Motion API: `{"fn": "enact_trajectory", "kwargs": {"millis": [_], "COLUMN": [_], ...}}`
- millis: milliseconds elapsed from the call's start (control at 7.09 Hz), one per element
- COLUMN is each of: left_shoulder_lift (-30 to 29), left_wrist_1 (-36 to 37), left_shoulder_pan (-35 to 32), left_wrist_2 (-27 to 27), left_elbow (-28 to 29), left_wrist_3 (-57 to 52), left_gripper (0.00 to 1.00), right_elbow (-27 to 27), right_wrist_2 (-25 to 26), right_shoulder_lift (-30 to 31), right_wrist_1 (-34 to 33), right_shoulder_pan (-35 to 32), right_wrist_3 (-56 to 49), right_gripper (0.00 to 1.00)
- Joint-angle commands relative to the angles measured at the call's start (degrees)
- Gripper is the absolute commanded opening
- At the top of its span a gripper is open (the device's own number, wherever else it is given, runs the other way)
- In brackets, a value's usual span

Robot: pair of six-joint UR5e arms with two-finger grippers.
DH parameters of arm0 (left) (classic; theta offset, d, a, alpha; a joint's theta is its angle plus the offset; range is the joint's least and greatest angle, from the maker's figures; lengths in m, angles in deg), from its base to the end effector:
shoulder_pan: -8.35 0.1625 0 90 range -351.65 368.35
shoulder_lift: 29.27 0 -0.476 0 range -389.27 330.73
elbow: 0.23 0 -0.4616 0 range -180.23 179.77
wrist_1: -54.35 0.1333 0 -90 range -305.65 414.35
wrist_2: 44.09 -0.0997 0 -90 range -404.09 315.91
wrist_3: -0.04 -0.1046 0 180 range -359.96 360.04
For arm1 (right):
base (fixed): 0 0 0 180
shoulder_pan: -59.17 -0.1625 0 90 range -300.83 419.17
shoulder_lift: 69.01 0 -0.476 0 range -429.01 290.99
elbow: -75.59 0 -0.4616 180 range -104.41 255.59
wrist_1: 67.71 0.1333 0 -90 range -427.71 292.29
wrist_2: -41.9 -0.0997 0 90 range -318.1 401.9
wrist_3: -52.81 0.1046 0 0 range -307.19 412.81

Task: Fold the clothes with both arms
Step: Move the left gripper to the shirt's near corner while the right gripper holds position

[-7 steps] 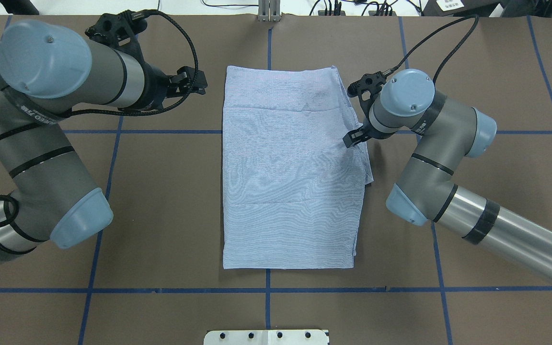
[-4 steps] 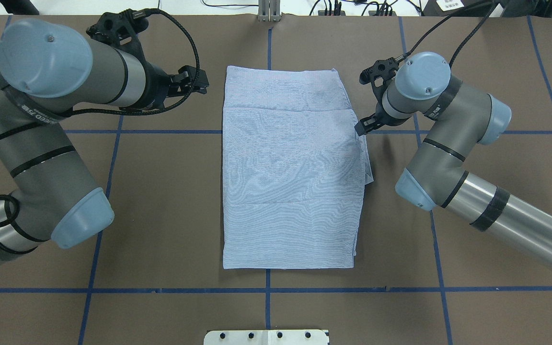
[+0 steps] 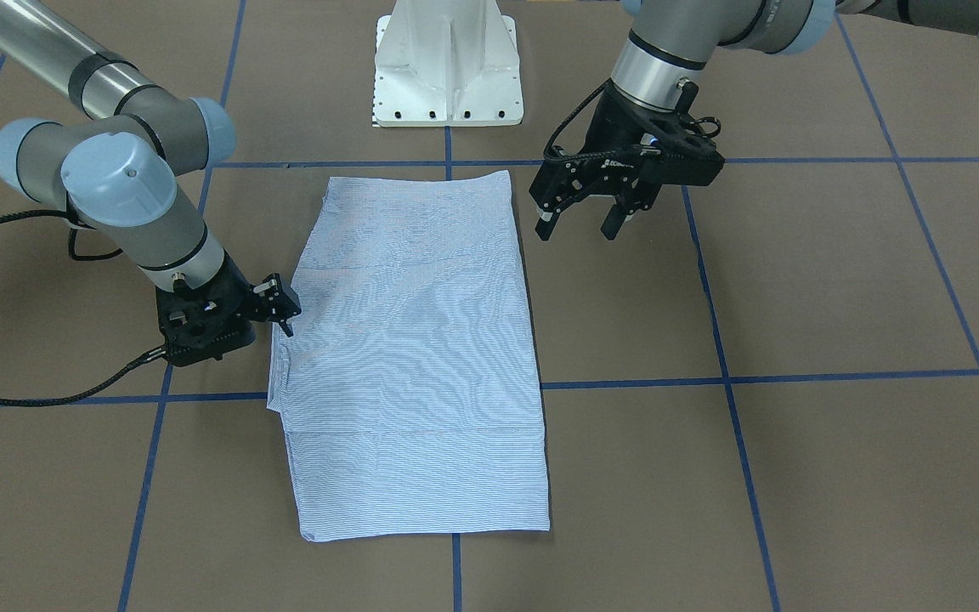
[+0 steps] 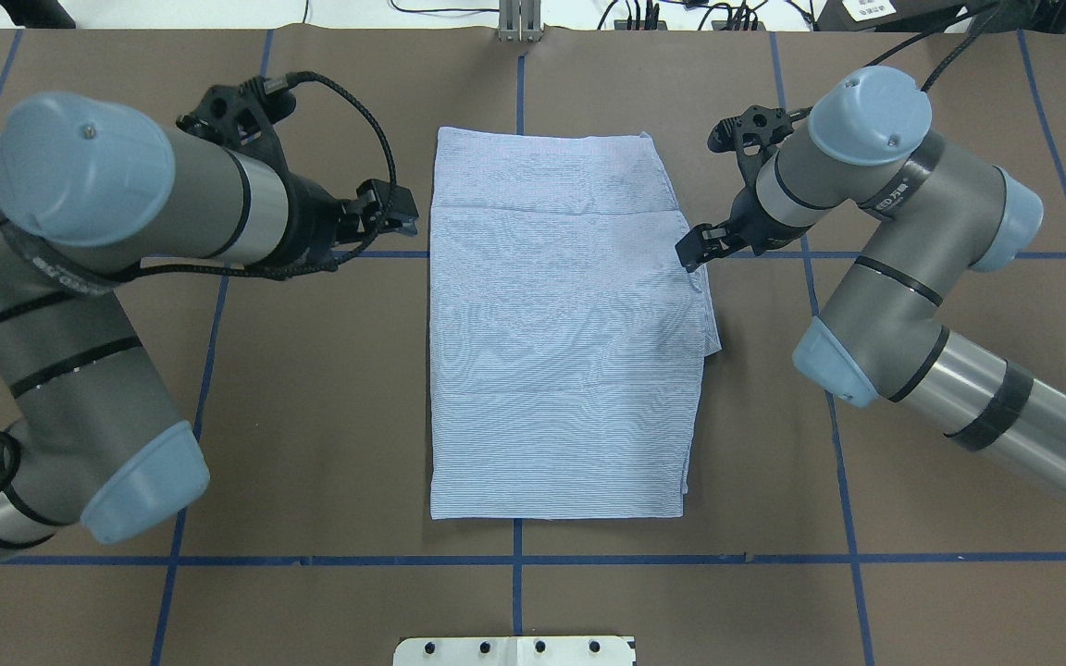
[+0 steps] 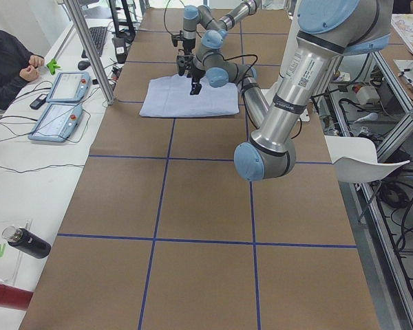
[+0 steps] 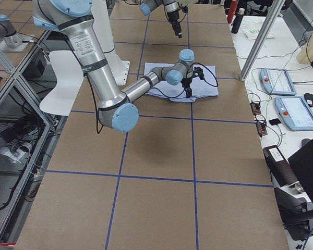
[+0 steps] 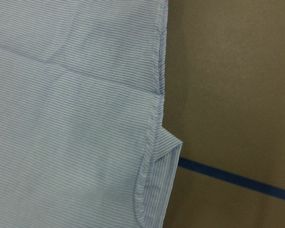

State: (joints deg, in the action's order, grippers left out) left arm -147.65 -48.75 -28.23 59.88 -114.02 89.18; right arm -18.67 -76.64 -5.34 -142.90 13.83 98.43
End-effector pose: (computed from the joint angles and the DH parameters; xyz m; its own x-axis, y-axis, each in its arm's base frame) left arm 0.4522 -0.4701 0.1686 0.3419 -0.2356 -0.9097 0.3971 0.9136 -0.0873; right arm -0.4636 -0.5877 0.3477 0.6225 -0.2442 0.7435 0.0695 0.9636 0.2582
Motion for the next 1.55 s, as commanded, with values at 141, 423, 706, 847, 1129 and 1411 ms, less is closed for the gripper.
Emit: {"fn": "enact_trajectory", "kwargs": {"millis": [141,423,706,847,1129,1411], "left_shoulder_lift": [7.7,7.9,7.3,7.2,6.0,5.5], "left_wrist_1": [-16.5,-16.6,-16.6,-16.6,-16.6,-16.5], "left_shoulder_pan": [11.8,20.1,22.5,23.7,24.5,25.2], "left_wrist_2": [-5.9,-12.6,-14.5,-14.7,-14.6,-14.5], "left_elbow": [-0.7,2.2,6.7,7.4,10.0,10.1], "left_wrist_3": [14.9,17.5,17.6,17.7,17.6,17.6], "left_gripper": [1.00,0.99,0.99,0.99,0.94,0.76], "right_elbow": [-11.1,-12.0,-13.2,-13.2,-13.1,-13.1], "right_wrist_2": [-5.1,-5.2,-5.2,-5.1,-5.0,-4.9], "right_shoulder_lift": [6.5,6.6,6.6,6.6,6.6,6.6], "right_wrist_1": [0.1,0.2,0.2,0.3,0.2,0.2], "right_shoulder_pan": [0.0,0.1,0.7,1.1,1.1,1.1], "right_wrist_3": [9.7,14.3,16.2,16.3,16.3,16.3], "right_gripper": [1.00,1.00,1.00,1.00,1.00,1.00]}}
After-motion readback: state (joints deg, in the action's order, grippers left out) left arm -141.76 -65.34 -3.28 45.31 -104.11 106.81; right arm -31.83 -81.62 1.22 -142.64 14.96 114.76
